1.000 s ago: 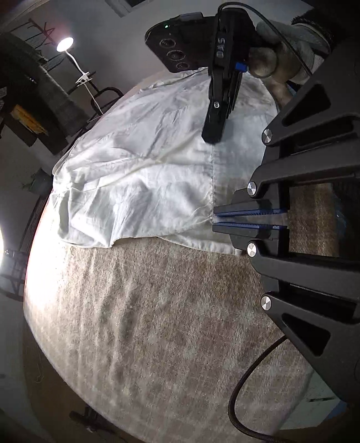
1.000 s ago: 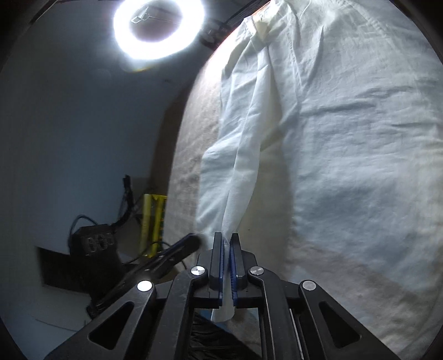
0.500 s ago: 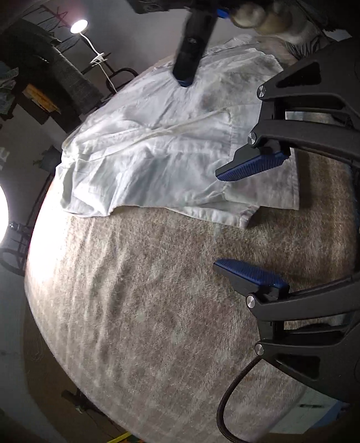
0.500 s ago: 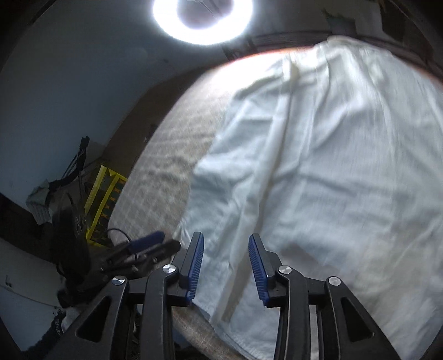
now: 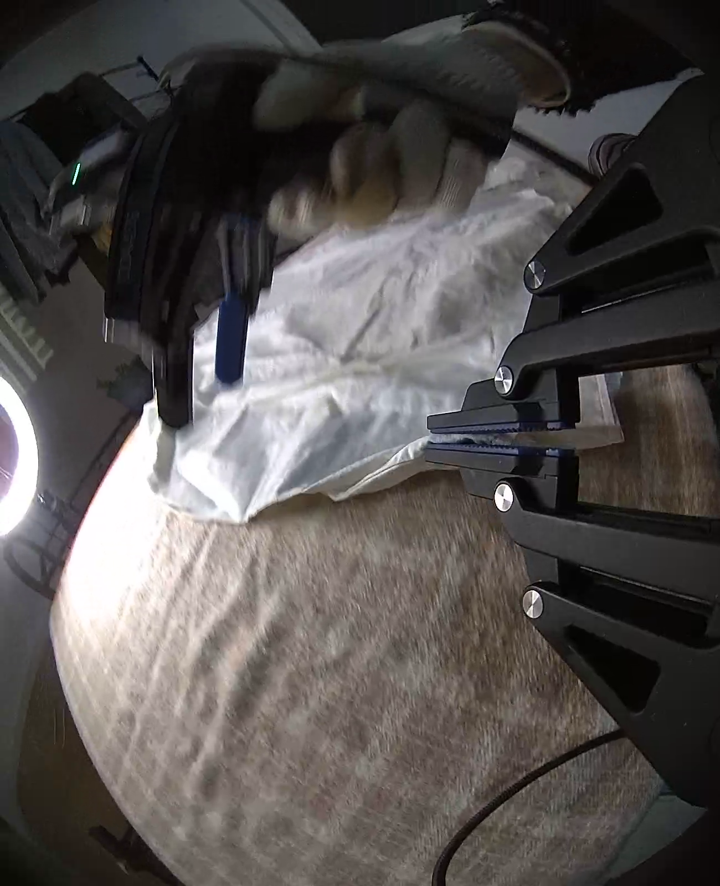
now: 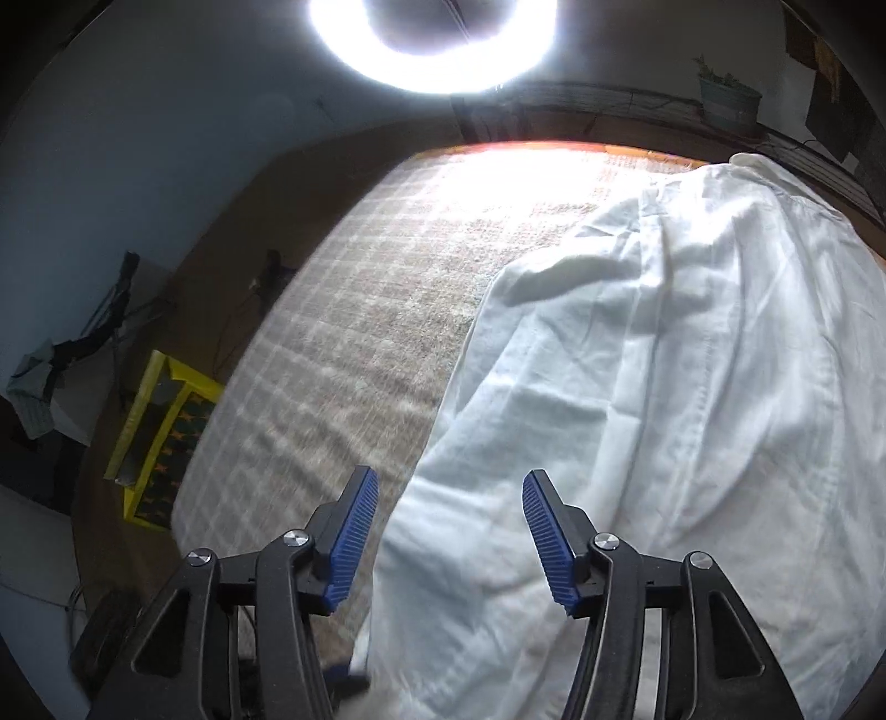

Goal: Fold small clothes

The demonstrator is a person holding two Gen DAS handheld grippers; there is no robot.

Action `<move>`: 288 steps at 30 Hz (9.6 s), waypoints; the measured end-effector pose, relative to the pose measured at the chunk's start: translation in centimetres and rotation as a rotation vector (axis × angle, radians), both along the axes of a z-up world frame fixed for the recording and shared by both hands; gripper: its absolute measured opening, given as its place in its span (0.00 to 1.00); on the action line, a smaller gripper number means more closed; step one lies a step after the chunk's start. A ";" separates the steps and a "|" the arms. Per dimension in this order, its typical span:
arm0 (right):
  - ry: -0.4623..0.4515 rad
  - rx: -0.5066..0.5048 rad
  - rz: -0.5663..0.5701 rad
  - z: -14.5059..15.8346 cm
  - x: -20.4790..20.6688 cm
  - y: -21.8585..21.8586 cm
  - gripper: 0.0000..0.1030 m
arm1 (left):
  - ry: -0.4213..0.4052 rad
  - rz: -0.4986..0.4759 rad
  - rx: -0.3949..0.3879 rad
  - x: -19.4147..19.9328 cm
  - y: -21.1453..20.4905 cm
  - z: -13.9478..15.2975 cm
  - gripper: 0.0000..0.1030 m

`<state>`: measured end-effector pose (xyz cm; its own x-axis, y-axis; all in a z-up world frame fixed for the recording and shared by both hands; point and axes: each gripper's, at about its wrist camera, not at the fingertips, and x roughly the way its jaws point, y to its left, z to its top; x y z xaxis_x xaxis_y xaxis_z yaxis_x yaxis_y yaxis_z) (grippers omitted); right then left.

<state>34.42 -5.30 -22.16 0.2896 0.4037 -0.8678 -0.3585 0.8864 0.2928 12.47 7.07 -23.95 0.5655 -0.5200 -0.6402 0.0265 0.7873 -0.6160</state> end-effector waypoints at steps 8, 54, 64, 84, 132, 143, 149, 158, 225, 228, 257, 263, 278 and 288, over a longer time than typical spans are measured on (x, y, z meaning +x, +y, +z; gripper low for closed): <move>0.063 -0.288 0.069 -4.2 1.6 5.5 0.54 | -0.035 -0.039 -0.007 0.4 -1.5 0.8 0.00; 0.050 0.283 -0.334 -5.3 -5.0 -24.3 0.10 | -0.170 -0.349 0.265 -2.9 -13.9 7.2 0.00; 0.074 0.321 -0.326 -5.3 -10.9 -25.5 0.39 | -0.070 -0.271 0.238 3.7 -12.3 4.5 0.00; 0.084 0.296 -0.236 -5.4 -17.0 -22.9 0.03 | -0.050 -0.248 0.333 3.0 -13.4 2.2 0.20; -0.115 0.428 -1.117 -3.9 -32.5 -65.4 0.71 | -0.168 -0.473 0.336 0.7 -31.3 6.6 0.21; -0.030 0.734 -1.220 -8.7 -29.3 -69.3 0.48 | -0.151 -0.471 0.353 1.1 -31.3 6.5 0.21; -0.089 0.556 -1.139 -5.8 -26.7 -67.6 0.05 | -0.149 -0.470 0.356 1.3 -31.0 6.4 0.20; -0.370 0.096 -0.532 4.8 -22.6 -50.5 0.02 | -0.139 -0.414 0.312 2.4 -29.6 6.5 0.20; -0.154 -0.214 -0.151 1.5 10.4 -37.9 0.19 | 0.036 -0.462 0.119 4.7 -33.3 1.2 0.35; -0.175 -0.073 -0.181 3.6 6.2 -40.5 0.19 | 0.020 -0.471 0.112 3.3 -31.7 1.9 0.35; -0.042 0.032 0.065 -1.1 -12.3 -35.3 0.22 | -0.053 -0.309 0.108 2.6 -25.9 5.2 0.35; -0.028 0.065 -0.154 -0.3 -16.4 -40.8 0.34 | -0.020 -0.406 0.129 3.5 -30.4 4.4 0.35; 0.080 0.110 -0.234 -4.0 -18.2 -43.0 0.00 | 0.155 -0.401 -0.058 4.7 -31.1 0.1 0.00; 0.077 0.022 -0.254 -4.1 -19.1 -44.0 0.00 | 0.140 -0.433 0.052 3.5 -33.9 -0.8 0.00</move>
<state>15.36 -49.33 -26.26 0.3181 0.3455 -0.8829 -0.1009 0.9383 0.3308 15.97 -26.78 -24.70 0.2091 -0.6543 -0.7267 0.2790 0.7522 -0.5970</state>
